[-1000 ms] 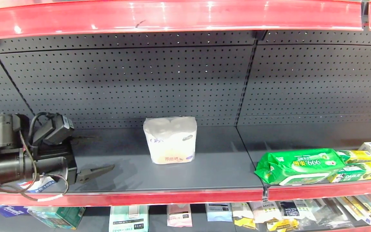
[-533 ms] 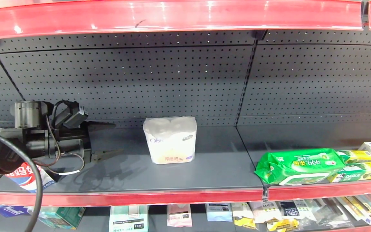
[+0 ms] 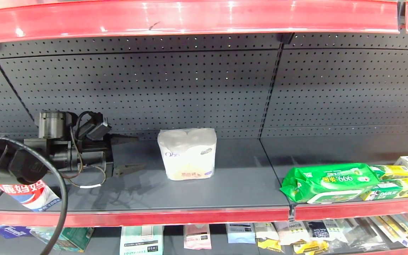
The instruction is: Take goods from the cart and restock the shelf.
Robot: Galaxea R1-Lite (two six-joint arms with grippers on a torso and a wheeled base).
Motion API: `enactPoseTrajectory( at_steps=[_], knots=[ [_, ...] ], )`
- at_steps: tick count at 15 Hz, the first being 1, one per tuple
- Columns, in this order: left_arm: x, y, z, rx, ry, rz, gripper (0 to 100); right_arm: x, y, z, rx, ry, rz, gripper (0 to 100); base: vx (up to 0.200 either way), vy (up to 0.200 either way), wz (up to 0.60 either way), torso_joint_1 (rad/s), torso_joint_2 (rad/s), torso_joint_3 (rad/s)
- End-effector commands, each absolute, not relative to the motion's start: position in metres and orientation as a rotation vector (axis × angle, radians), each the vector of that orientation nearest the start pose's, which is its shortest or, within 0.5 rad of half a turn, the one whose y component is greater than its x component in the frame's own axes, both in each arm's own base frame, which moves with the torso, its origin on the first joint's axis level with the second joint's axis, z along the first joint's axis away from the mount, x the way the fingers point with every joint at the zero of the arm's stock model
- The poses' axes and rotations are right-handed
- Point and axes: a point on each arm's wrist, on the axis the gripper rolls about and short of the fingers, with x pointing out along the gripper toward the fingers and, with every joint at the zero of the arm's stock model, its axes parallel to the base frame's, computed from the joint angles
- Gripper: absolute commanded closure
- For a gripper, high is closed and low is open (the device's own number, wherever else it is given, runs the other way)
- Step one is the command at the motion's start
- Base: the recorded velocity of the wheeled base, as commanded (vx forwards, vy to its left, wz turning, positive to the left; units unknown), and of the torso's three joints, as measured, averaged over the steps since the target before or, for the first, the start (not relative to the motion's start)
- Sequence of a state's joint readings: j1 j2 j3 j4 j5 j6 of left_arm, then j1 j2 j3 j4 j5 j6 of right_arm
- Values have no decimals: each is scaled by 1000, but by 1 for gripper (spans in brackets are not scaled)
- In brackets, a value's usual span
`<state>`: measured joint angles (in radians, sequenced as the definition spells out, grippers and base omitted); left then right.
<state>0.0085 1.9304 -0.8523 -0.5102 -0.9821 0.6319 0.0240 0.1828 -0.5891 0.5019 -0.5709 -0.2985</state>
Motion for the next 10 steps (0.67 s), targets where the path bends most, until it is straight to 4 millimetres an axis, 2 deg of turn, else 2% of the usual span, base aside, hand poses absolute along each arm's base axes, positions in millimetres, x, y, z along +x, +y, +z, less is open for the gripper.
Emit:
enactPoseTrajectory(
  at_steps=[1,6,10],
  knots=[
    [343,-21,113,298,185,-1074,0,-67,-14,183,-317,164,-530,100,0,0,0,0,0,0],
    [354,-44,108,309,179,-1128,0,-70,-13,181,-319,157,-541,100,0,0,0,0,0,0],
    [366,-53,108,317,160,-1145,0,-70,-13,181,-320,158,-543,100,0,0,0,0,0,0]
  ],
)
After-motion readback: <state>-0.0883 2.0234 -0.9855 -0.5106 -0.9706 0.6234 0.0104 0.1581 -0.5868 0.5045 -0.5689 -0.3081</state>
